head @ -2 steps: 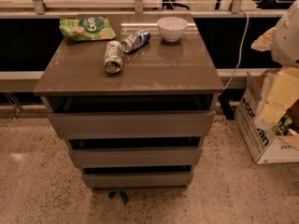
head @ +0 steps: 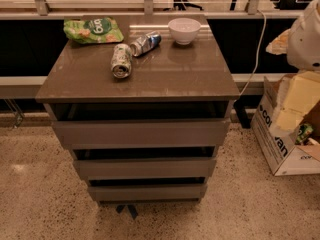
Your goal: Open bottom drawer
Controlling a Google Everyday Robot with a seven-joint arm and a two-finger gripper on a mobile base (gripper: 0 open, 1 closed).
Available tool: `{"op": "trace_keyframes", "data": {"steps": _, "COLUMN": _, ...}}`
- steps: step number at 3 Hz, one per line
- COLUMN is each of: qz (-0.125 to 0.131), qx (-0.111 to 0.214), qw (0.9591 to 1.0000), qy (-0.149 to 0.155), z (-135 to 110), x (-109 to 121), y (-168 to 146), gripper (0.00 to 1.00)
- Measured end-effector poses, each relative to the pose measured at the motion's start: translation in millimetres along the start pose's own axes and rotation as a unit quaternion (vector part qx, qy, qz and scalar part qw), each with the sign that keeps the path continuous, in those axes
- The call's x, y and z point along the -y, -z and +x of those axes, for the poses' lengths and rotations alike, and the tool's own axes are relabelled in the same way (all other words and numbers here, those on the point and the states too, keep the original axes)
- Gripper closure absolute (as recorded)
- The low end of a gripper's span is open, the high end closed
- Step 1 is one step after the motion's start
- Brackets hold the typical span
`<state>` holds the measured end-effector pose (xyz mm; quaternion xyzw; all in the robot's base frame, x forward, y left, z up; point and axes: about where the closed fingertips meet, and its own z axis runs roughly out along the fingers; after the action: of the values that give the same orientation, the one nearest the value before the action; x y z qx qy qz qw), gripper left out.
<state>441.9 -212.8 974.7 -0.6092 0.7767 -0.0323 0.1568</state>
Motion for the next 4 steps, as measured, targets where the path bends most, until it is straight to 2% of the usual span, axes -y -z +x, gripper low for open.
{"op": "trace_keyframes", "data": {"steps": 1, "qz": -0.027, "qx": 0.042, "qw": 0.9981, "qy": 0.037, "z": -35.6, "x": -1.2, "y": -61.7, "gripper": 0.0}}
{"op": "trace_keyframes", "data": {"steps": 2, "qz": -0.069, "qx": 0.087, "qw": 0.9905, "qy": 0.081, "z": -78.9, "x": -30.3, "y": -155.4, "gripper": 0.0}}
{"op": "trace_keyframes", "data": {"steps": 3, "qz": -0.053, "qx": 0.096, "qw": 0.9904, "qy": 0.084, "z": -88.1, "x": -26.2, "y": -166.8, "gripper": 0.0}}
{"op": "trace_keyframes", "data": {"steps": 4, "qz": -0.083, "qx": 0.092, "qw": 0.9868, "qy": 0.105, "z": -96.4, "x": -38.1, "y": -185.3, "gripper": 0.0}}
